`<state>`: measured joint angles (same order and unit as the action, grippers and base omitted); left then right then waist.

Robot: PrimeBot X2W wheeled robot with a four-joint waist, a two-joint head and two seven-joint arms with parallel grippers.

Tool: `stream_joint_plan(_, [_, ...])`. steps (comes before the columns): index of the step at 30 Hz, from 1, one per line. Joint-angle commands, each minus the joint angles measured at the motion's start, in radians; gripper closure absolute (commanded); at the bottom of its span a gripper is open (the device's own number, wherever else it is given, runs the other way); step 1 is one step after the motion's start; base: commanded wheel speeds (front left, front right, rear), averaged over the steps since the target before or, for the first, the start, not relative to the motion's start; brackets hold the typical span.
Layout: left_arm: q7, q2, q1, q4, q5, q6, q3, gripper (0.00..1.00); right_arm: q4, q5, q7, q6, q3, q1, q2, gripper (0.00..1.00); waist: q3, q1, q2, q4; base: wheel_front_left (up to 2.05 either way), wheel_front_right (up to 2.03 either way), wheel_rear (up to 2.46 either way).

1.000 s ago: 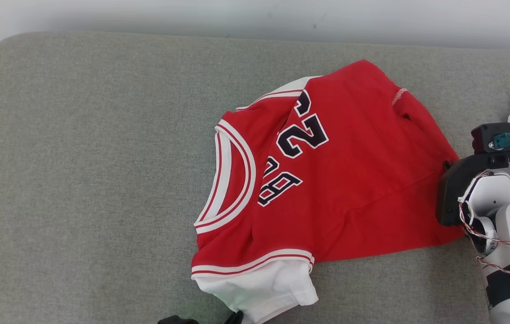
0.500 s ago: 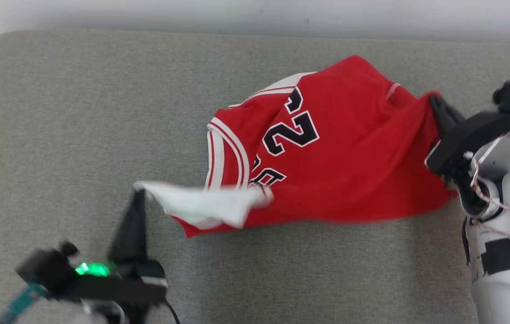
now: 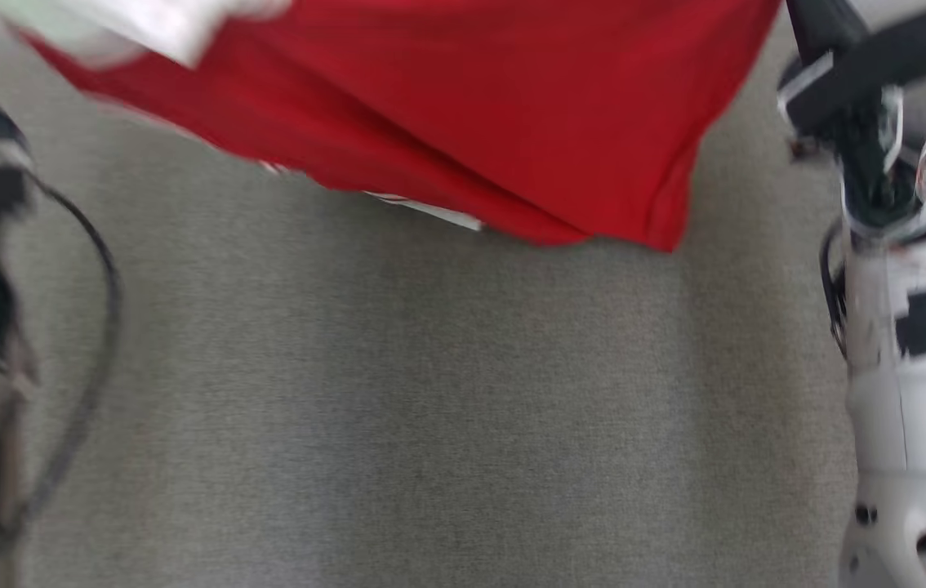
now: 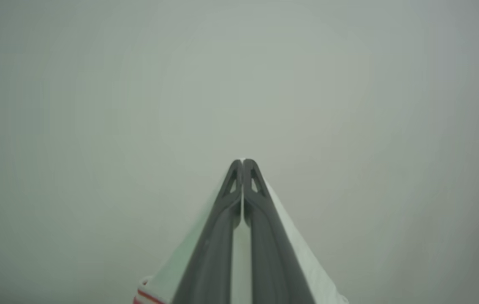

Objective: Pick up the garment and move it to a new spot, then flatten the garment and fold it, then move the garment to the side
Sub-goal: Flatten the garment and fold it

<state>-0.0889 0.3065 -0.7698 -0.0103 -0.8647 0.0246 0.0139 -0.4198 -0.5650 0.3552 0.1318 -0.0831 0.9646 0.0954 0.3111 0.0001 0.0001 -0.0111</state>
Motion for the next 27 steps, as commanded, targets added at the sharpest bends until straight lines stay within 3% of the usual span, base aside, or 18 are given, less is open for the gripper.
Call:
stream_joint_plan(1, [0.012,0.021,-0.030,0.007,0.008,-0.009,-0.008,1.00,-0.015,-0.023,0.007,-0.002,0.001,0.031,-0.014,1.00,0.069,-0.0001,-0.0001,-0.056,0.00,0.00,0.00])
stream_joint_plan(6, [0.059,0.121,-0.290,0.111,0.094,-0.032,0.005,1.00,-0.140,0.052,-0.019,-0.002,0.048,0.230,-0.028,1.00,0.207,-0.0001,-0.0001,-0.126,0.00,0.00,0.00])
stream_joint_plan(9, [0.034,0.137,-0.421,0.181,0.133,-0.040,0.012,1.00,-0.209,0.112,-0.097,-0.002,0.065,0.340,-0.037,1.00,0.258,-0.0001,-0.0001,-0.154,0.00,0.00,0.00])
stream_joint_plan(15, [-0.061,0.166,-0.659,0.266,0.226,-0.026,0.038,1.00,-0.287,0.209,-0.326,-0.002,0.005,0.544,-0.043,1.00,0.331,-0.0001,-0.0001,-0.180,0.00,0.00,0.00])
stream_joint_plan(21, [-0.170,0.145,-0.842,0.267,0.268,0.006,-0.001,1.00,-0.310,0.254,-0.550,-0.002,-0.078,0.702,-0.042,1.00,0.338,-0.0001,-0.0001,-0.174,0.00,0.00,0.00])
stream_joint_plan(27, [-0.176,0.066,-0.871,0.110,0.310,0.089,-0.119,1.00,-0.296,0.297,-0.609,-0.002,-0.054,0.732,-0.028,1.00,0.367,-0.0001,-0.0001,-0.164,0.00,0.00,0.00])
